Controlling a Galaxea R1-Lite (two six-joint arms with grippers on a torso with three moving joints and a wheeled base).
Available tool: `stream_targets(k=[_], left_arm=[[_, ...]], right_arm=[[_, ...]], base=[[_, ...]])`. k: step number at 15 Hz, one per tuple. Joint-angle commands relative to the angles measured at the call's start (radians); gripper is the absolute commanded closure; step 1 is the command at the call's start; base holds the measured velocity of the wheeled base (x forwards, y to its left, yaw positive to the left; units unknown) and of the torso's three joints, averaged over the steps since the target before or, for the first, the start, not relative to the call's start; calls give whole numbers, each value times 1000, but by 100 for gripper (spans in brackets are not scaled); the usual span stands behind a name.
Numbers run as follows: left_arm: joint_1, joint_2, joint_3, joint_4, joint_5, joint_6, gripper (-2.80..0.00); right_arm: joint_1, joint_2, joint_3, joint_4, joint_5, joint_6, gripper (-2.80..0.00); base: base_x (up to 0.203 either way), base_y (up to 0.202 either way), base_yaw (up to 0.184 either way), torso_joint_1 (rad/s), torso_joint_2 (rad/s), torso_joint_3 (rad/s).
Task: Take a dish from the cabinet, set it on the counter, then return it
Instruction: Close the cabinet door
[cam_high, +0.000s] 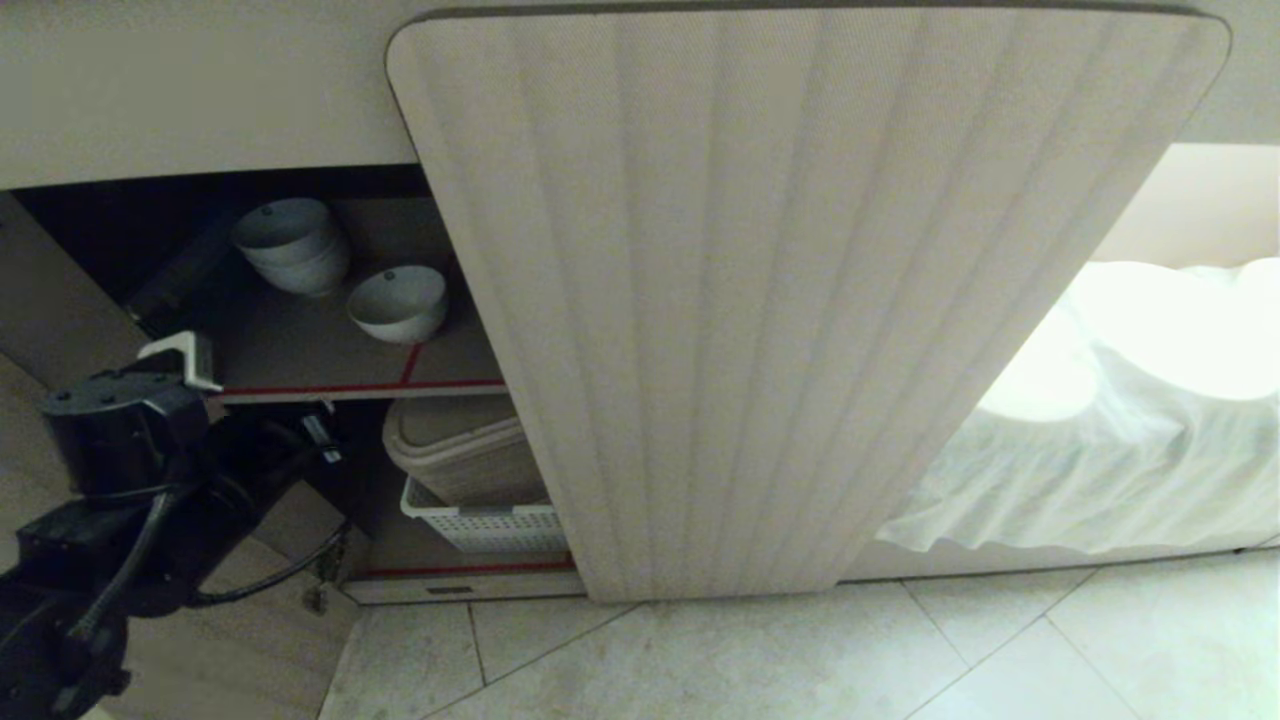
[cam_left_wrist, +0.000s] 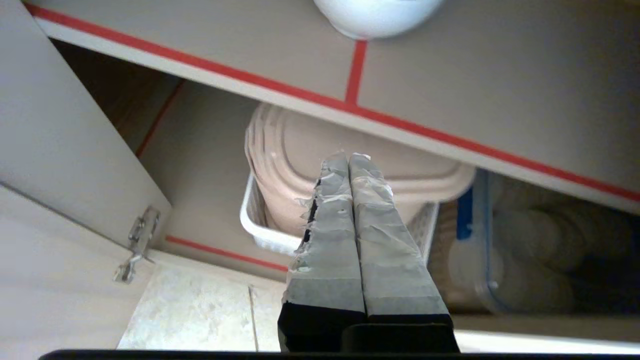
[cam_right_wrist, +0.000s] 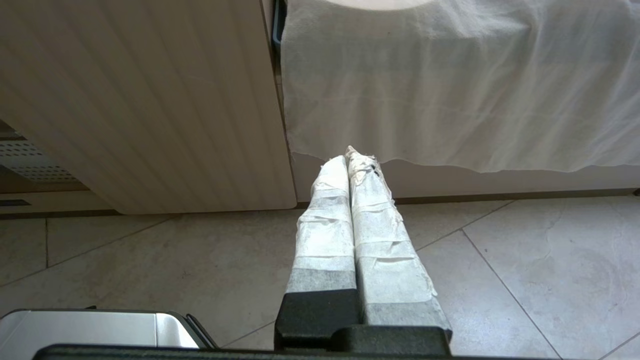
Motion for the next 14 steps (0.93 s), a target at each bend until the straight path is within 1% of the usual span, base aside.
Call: stream_targets(k=[1,6,8,10,12,14], left_arm=[[-9,-50,40,-6,2,-3,0],[-15,-139,145,-1,1,-2,0],[-31,-173,186,-4,1,20,0],[-46,-217,200,-2,1,36,0],[-76,-263,225,-1,4,47,0],[-103,-324,273,0,6,76,0]], right_arm=[[0,0,0,1,0,0,0],[0,0,0,0,0,0,0],[0,0,0,-1,0,0,0],[0,0,0,-1,0,1,0],[1,0,0,-1,0,0,0],[1,0,0,-1,0,0,0]], base=[[0,0,0,0,0,0],[0,0,0,0,0,0],[0,0,0,0,0,0],[0,0,0,0,0,0],[0,0,0,0,0,0],[0,0,0,0,0,0]])
